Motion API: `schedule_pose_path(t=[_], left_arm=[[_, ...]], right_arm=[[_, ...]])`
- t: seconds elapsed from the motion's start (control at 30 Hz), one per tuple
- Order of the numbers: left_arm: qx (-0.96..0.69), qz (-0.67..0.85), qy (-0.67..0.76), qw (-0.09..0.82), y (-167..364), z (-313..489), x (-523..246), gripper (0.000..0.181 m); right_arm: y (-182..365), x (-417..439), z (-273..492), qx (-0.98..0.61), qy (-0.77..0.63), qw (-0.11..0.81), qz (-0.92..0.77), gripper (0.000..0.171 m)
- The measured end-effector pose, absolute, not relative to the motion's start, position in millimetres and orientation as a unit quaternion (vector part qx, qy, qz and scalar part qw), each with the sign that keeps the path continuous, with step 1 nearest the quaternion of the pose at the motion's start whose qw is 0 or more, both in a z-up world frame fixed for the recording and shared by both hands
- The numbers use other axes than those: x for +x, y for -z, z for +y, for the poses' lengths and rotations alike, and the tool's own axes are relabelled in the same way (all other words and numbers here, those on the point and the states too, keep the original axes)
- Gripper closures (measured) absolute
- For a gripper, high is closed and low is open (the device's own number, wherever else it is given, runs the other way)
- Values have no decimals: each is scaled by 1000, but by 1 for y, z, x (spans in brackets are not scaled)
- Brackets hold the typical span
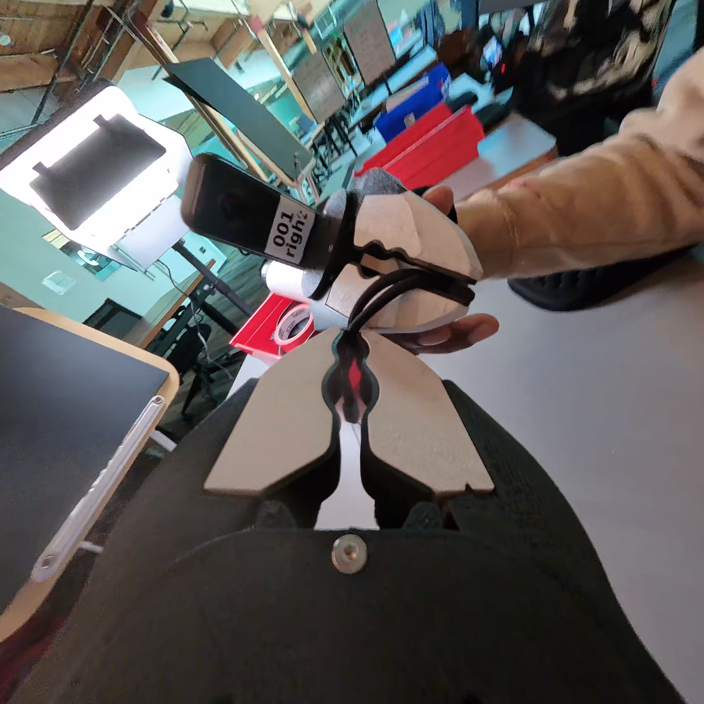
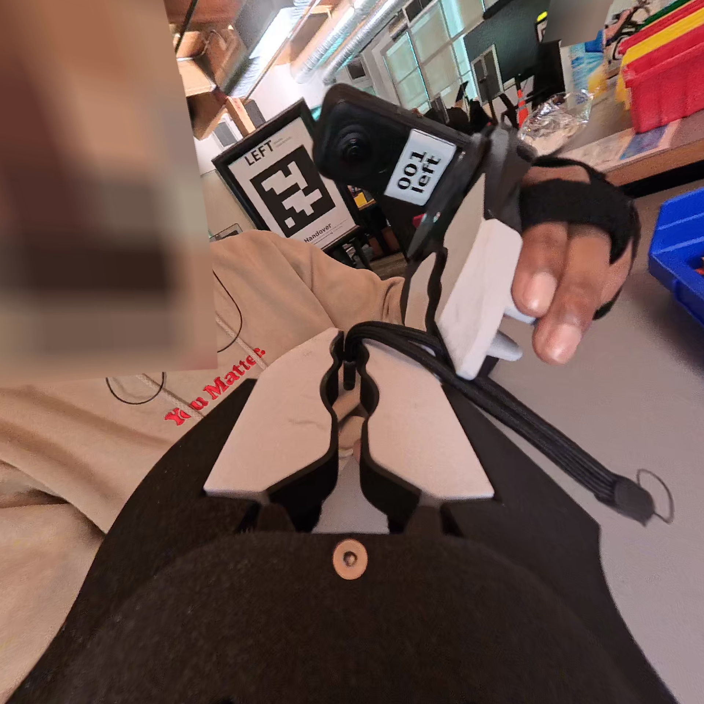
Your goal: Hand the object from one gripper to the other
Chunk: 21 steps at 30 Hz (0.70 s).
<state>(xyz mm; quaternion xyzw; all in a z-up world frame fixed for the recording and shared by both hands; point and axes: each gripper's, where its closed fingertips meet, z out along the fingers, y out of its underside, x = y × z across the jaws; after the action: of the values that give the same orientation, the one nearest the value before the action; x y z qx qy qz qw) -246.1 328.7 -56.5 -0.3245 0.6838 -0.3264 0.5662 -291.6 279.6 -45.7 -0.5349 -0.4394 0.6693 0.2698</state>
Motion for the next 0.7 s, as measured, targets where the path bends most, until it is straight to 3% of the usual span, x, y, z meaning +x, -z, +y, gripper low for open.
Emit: schedule_pose_path(t=[0.13, 0.27, 0.43, 0.53, 0.63, 0.7], left_arm=[[-370, 616, 411, 562, 36, 345, -252, 178], [-447, 556, 478, 513, 26, 366, -261, 178], [-529, 495, 587, 361, 34, 365, -257, 178], [-548, 499, 605, 289, 51, 356, -250, 178], [-557, 516, 599, 255, 67, 346, -242, 178], [-552, 527, 599, 241, 72, 339, -238, 178]], right_arm=[[32, -285, 295, -541, -671, 312, -400, 164], [23, -263, 322, -576, -596, 416, -375, 143], [23, -234, 356, -580, -278, 629, -436, 128], [24, -246, 349, -545, -166, 654, -498, 123], [27, -264, 340, -516, -117, 658, -536, 128], [23, -268, 335, -502, -124, 666, -538, 143]])
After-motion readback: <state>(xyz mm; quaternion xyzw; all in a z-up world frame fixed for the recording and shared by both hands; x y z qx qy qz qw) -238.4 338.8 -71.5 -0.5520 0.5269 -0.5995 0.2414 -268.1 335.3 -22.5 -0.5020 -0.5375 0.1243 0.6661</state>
